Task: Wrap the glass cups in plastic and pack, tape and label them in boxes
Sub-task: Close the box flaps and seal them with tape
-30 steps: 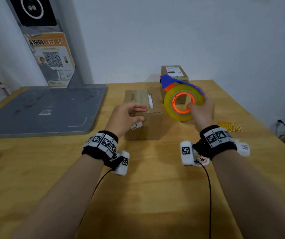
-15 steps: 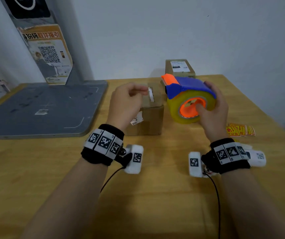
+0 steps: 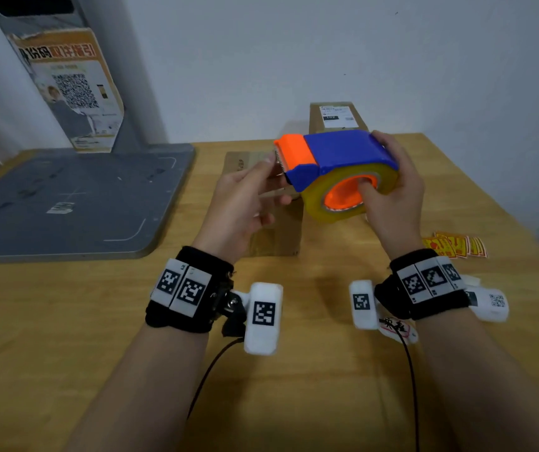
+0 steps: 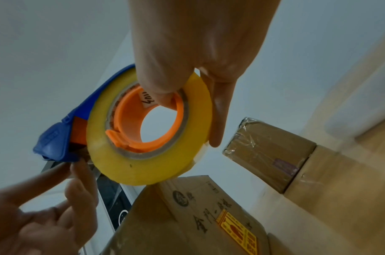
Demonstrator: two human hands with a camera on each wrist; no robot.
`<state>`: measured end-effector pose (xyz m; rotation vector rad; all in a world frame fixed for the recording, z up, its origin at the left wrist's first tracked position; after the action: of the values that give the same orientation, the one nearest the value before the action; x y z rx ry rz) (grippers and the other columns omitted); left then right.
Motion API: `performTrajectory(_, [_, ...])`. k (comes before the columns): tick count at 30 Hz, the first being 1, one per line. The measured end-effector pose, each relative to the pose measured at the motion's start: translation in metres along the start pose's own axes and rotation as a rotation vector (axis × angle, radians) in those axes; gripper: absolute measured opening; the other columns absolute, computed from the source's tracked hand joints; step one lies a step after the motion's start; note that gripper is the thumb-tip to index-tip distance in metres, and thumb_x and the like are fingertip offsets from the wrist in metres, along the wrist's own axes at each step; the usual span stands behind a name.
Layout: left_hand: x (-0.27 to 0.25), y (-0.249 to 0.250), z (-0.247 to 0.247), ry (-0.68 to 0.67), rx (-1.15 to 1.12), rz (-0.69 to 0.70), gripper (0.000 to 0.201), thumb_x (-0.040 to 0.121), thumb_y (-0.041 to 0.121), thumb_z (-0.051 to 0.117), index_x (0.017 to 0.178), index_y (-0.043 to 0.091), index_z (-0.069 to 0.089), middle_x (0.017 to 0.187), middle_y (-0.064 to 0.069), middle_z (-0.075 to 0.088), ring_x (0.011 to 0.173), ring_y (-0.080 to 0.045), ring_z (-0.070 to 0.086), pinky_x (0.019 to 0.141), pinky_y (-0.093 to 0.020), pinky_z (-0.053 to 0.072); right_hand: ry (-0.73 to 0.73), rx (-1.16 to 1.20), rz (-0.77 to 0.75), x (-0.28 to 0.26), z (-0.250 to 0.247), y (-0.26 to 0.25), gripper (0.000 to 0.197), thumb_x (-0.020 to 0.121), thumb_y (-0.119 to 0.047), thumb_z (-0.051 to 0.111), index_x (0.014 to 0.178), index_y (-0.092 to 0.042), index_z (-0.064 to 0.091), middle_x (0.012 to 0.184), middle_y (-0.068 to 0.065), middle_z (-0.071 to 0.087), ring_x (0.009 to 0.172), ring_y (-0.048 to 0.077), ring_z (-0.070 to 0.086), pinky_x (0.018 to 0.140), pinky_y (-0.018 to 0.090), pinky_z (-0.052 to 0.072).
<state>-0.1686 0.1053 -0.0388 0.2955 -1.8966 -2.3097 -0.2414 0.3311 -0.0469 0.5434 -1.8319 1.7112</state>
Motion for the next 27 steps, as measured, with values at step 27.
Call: performTrajectory(27, [0.005,-0.019,-0.005,0.008,-0.2,-0.162,0.034,0.106,0.041,0.044,0.096,0.021,0.07,0.086,0.007,0.076,0.064,-0.011,0.058,0.057,-0.026,0.04,-0.002,-0.042,0.022,-0.002,0.003,-0.002,0.071,0.079,0.014,0.058,0.14,-0.023,0.058,0.14,0.005,0.06,0.13,0.018,0.058,0.103,0.044,0.054])
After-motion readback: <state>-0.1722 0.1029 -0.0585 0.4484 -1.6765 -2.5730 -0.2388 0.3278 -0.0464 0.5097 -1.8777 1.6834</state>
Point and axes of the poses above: each hand's wrist, its own x-axis towards the middle knuckle, its own z-axis out of the palm, y = z × x, the point moved 7 cm from there along x, towards the middle knuckle
